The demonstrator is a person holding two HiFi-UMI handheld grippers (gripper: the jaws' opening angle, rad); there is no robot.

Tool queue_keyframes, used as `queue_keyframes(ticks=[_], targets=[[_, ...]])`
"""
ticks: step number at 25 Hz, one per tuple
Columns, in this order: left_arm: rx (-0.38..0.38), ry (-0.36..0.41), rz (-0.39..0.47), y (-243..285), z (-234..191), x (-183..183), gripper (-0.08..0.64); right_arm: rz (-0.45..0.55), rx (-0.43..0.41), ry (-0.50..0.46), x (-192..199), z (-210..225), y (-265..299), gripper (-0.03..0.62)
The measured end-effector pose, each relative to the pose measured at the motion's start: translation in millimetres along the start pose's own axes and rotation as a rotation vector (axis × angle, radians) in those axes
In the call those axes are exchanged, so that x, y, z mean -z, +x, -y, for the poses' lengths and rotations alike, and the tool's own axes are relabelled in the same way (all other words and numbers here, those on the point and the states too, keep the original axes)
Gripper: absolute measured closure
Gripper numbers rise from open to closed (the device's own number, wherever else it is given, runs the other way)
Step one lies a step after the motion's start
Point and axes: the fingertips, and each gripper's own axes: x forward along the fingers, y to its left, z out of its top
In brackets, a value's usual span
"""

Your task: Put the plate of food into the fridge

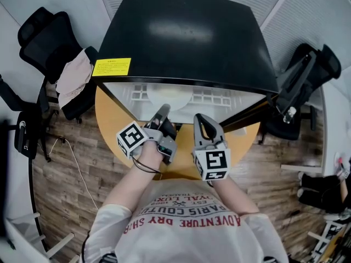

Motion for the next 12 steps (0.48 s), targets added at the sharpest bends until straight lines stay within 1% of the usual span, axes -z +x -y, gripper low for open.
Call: queue_keyframes(ticks=[4,7,12], targets=[[-0.009,-0.005,-0.001,6,1,-3,0.523,-0.006,0.001,0.004,3,0,-2,0.563],[-0.010,-0.024,0.005,10,2,-5,0.520,-0.011,0.002,0.005,5,-1,-4,0.563],[-0.003,-0.015,0.005,13,2,-6,0.514,-0.010,0.005,0.008,5,-1,-4,0.563]])
